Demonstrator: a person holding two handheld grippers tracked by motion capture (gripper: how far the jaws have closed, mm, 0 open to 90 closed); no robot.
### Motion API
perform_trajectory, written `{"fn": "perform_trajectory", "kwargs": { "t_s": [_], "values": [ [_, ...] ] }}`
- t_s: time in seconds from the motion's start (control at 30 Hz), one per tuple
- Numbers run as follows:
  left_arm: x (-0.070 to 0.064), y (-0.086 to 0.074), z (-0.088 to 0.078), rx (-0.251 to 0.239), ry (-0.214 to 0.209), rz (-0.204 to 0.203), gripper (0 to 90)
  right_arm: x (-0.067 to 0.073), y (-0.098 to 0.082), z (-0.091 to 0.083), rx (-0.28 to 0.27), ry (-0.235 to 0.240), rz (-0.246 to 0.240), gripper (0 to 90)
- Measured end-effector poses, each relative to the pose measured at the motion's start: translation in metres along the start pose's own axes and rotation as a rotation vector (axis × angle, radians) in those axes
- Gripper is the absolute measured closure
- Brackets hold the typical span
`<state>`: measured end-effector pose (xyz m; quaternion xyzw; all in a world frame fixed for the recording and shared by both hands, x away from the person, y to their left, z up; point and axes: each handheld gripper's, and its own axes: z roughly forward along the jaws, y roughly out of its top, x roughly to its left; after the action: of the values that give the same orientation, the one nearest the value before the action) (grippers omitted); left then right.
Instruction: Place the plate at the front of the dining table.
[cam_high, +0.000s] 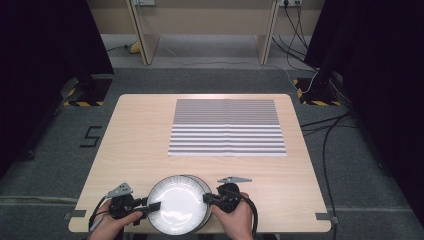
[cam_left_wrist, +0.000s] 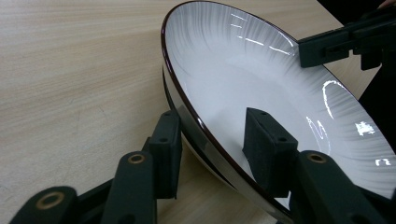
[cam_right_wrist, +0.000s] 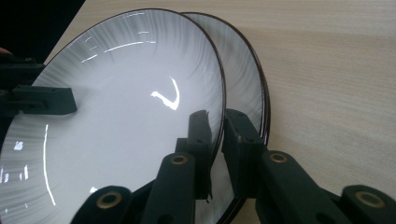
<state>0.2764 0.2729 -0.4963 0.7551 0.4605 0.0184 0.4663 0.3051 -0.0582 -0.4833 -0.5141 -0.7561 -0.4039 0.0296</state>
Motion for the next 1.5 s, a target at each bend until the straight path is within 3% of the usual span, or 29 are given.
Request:
{"fn": "perform_trajectory", "kwargs": {
  "t_s": [0.2, 0.43, 0.57, 0.77, 0.87, 1.1, 1.23, 1.37, 1.5],
  "values": [
    [0.000, 0.002, -0.007, -0.012, 0.011, -0.008, 56.3, 0.004, 0.001, -0.004, 0.053, 0.026, 0.012, 70.4],
    [-0.002, 0.005, -0.015, 0.006, 0.021, 0.001, 56.9, 0.007, 0.000, -0.007, 0.090, 0.046, 0.055, 69.6],
    [-0.002, 0.005, -0.015, 0.007, 0.021, 0.001, 57.9, 0.008, -0.002, -0.006, 0.077, 0.030, 0.051, 69.5],
    [-0.003, 0.005, -0.010, 0.027, -0.003, -0.013, 61.2, 0.004, -0.003, -0.007, 0.055, 0.061, 0.141, 69.5],
    [-0.003, 0.006, -0.009, 0.033, -0.004, -0.015, 62.3, 0.000, -0.004, -0.008, 0.047, 0.086, 0.163, 70.9],
    [-0.006, 0.008, -0.005, 0.042, 0.018, 0.009, 65.5, -0.003, -0.005, -0.008, 0.037, 0.070, 0.174, 80.8],
    [-0.005, 0.010, -0.006, 0.029, 0.013, -0.010, 65.6, -0.003, -0.006, -0.005, 0.022, 0.074, 0.187, 82.9],
    [-0.002, 0.012, -0.008, 0.026, 0.024, 0.003, 65.8, -0.003, -0.003, 0.002, 0.037, 0.067, 0.184, 84.0],
    [-0.001, 0.014, -0.007, 0.009, 0.024, -0.006, 68.1, -0.003, 0.002, 0.004, 0.001, 0.058, 0.178, 85.5]
  ]
}}
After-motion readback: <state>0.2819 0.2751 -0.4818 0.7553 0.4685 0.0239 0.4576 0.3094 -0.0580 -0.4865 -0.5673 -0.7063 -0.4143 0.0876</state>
